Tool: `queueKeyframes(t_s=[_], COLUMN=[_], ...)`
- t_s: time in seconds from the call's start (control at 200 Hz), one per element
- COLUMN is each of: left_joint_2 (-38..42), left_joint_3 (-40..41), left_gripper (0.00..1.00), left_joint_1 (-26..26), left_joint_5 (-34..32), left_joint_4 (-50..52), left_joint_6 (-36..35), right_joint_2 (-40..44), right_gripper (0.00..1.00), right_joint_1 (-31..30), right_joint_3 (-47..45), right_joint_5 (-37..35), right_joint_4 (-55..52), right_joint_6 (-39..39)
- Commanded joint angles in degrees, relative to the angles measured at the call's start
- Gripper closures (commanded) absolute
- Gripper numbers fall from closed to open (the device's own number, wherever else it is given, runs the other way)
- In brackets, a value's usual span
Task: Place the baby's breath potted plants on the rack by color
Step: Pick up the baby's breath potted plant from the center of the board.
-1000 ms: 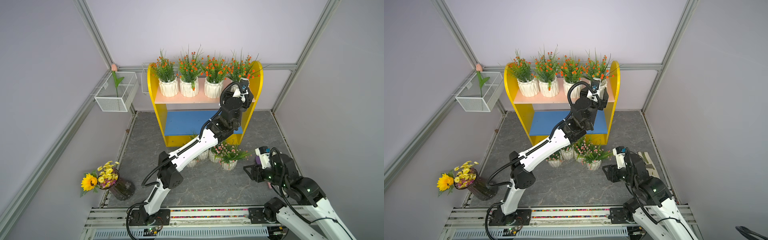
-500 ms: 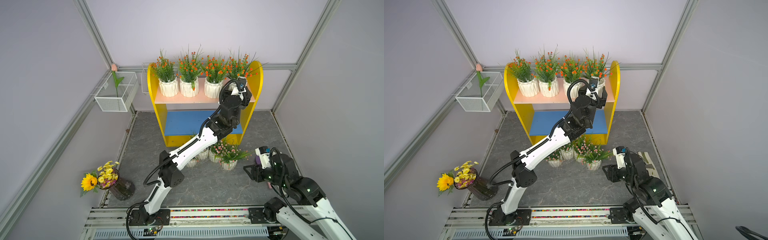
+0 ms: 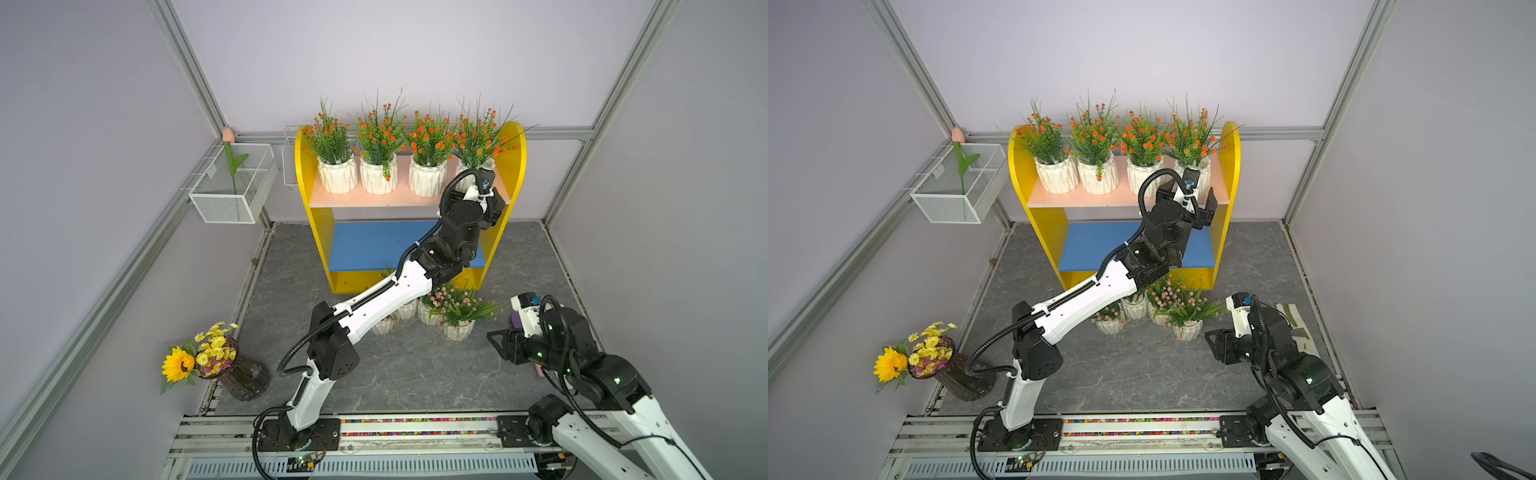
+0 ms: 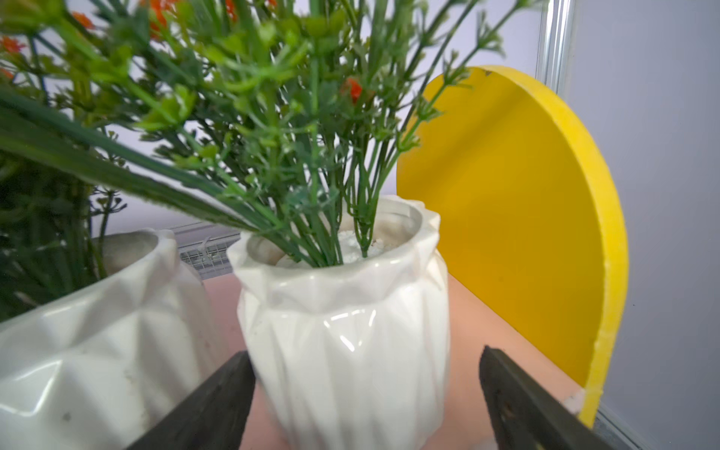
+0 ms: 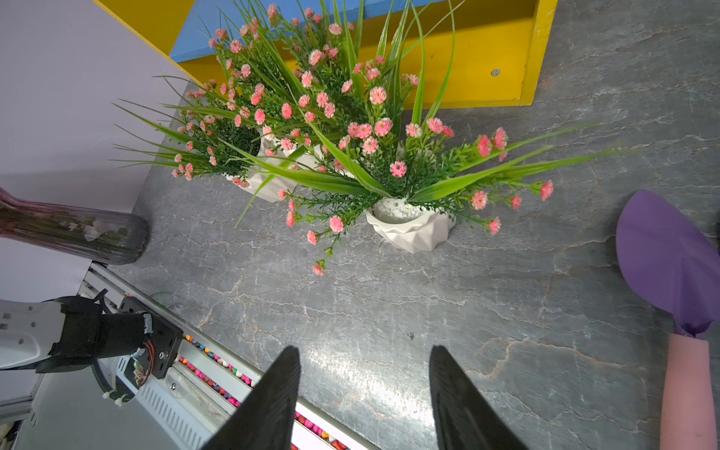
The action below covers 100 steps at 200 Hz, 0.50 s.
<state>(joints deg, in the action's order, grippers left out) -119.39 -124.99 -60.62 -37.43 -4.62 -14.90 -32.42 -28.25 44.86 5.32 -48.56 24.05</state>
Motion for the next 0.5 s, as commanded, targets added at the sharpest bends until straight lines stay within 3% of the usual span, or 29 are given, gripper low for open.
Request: queueKeyframes(t_s=[0.0,0.235,0.495], left_joint_2=[4.6,11.2,19.8], left_joint_3=[2.7,13.0,23.3], left_gripper=[0.08,0.06,0.06], left_joint_1=[-1.3,-1.9,-1.9], left_joint_5=[0.2,-0.7,-3.6], left_joint_4=[-3.5,-7.5,-5.0], left_joint_6=[-1.5,-1.1,0.5], right_joint_2=[0.1,0.0,-0.2], right_gripper=[0.44,0.44,0.44], right_joint_1=[0.2,0.2,0.1], right_joint_3=[-1.0,-1.0,-0.9], right_joint_5=[-0.8,-1.0,-0.9], right_joint_4=[0.9,0.9,0.9], right_joint_6=[1.1,1.2,1.1])
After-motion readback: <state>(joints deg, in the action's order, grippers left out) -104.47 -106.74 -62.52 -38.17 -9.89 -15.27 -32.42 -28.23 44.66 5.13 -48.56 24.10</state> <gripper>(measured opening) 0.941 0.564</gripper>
